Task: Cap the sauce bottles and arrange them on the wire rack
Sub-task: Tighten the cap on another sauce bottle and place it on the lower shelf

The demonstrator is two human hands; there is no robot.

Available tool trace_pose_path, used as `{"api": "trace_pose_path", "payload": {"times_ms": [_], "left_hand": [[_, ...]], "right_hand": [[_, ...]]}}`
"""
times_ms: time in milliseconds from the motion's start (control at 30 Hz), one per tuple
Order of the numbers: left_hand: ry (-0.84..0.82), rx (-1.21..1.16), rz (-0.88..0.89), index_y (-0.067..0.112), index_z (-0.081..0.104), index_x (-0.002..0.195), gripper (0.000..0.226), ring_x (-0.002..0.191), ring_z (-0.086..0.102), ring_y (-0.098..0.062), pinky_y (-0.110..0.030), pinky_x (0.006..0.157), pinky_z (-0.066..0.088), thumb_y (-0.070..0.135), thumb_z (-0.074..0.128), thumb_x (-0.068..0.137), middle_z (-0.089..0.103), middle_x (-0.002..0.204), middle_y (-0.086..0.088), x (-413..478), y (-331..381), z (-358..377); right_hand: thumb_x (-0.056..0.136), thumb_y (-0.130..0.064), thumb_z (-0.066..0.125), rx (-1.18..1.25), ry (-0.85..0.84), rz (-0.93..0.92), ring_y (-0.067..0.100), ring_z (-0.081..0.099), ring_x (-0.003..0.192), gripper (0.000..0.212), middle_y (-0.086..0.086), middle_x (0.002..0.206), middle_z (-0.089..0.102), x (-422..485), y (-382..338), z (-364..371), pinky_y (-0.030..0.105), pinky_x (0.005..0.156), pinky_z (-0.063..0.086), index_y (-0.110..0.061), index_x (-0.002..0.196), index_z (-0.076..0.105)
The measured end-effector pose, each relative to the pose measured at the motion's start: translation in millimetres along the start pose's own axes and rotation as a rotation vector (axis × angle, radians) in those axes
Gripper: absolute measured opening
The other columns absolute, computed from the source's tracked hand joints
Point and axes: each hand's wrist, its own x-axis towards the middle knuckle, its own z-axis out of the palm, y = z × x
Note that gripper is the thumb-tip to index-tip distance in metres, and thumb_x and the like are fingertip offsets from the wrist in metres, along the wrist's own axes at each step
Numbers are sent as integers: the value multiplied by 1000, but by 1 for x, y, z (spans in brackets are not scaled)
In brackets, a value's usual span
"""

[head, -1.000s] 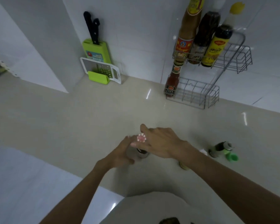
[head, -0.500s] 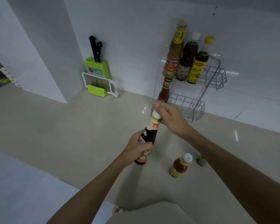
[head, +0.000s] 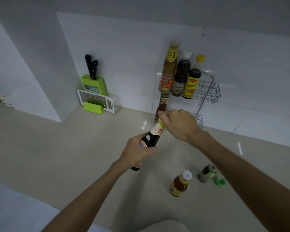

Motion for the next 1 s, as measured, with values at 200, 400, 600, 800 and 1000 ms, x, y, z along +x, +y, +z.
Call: {"api": "trace_pose_path", "payload": {"times_ms": [200,400,600,800,1000], "left_hand": [[-212,-51,18,19,59,73,14,54,58,-22,-33,59,49,18,69,63,62,62,-5,-1,9,-11],[-103,78,-68,28,60,73,15,57,60,-20,-36,63,53,26,70,62,64,66,-4,8,-7,-2],[-94,209,54,23,58,77,19,57,61,-17,-32,61,50,27,70,62,63,65,1,2,11,-4],[-5,56,20,29,51,106,52,78,69,-14,-25,66,56,37,82,65,68,89,2,13,18,19],[-147,-9,22,23,61,103,44,85,69,-17,-28,77,57,8,80,66,70,91,1,35,-4,14]], "right_hand": [[95,-32,28,74,100,-110,28,45,52,30,6,65,51,1,7,-3,34,51,38,-12,90,49],[100,-40,30,228,-80,121,27,58,65,32,1,70,56,1,10,26,30,56,44,-15,93,49],[91,-31,43,482,316,122,23,49,49,31,7,58,56,-17,3,17,26,46,31,-7,78,56],[89,-30,49,752,6,431,17,42,62,32,1,62,46,25,12,-10,32,59,30,-16,60,44],[92,-45,57,1054,68,428,-3,51,49,33,-15,62,58,24,27,-18,14,43,39,-14,82,59]]}}
